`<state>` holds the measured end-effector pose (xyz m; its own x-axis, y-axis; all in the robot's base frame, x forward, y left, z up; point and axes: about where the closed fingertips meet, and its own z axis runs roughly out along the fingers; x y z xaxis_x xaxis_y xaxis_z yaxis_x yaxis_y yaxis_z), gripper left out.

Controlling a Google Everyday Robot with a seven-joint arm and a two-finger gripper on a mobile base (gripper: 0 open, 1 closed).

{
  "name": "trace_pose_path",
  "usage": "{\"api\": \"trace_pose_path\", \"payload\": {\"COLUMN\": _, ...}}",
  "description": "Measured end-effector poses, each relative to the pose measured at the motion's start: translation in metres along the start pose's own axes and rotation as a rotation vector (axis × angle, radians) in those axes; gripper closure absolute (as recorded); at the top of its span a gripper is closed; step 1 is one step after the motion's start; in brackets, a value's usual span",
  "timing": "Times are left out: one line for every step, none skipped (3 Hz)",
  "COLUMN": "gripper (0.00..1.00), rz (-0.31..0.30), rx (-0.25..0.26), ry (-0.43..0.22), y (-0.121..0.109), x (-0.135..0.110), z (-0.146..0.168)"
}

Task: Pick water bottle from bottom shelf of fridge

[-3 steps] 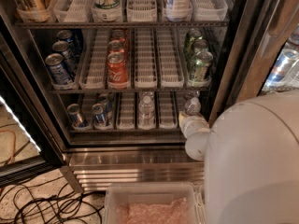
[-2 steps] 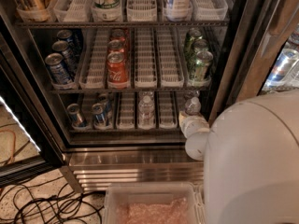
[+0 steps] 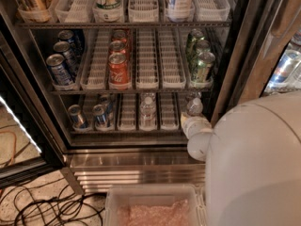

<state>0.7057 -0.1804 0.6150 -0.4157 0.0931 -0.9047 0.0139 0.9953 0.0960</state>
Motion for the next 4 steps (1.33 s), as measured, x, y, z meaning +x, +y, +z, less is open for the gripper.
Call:
{"api": "trace_pose_path", "payload": {"gripper": 1.0, "rz": 0.0, "rx": 0.0, "ry": 0.0, "y": 0.0, "x": -0.0002, "z": 0.0005}}
{"api": "trace_pose_path", "payload": {"gripper": 1.0, "rz": 0.002, "rx": 0.001, "ry": 0.002, "y": -0.0008, "x": -0.0035, "z": -0.0001}}
{"api": "trace_pose_path", "payload": {"gripper": 1.0, "rz": 0.002, "rx": 0.001, "ry": 0.002, "y": -0.0008, "x": -0.0035, "z": -0.0001}}
{"api": "trace_pose_path", "payload": {"gripper": 1.0, "rz": -0.002, "rx": 0.004, "ry": -0.013, "y": -0.0007, "x": -0.0072, "z": -0.0015}}
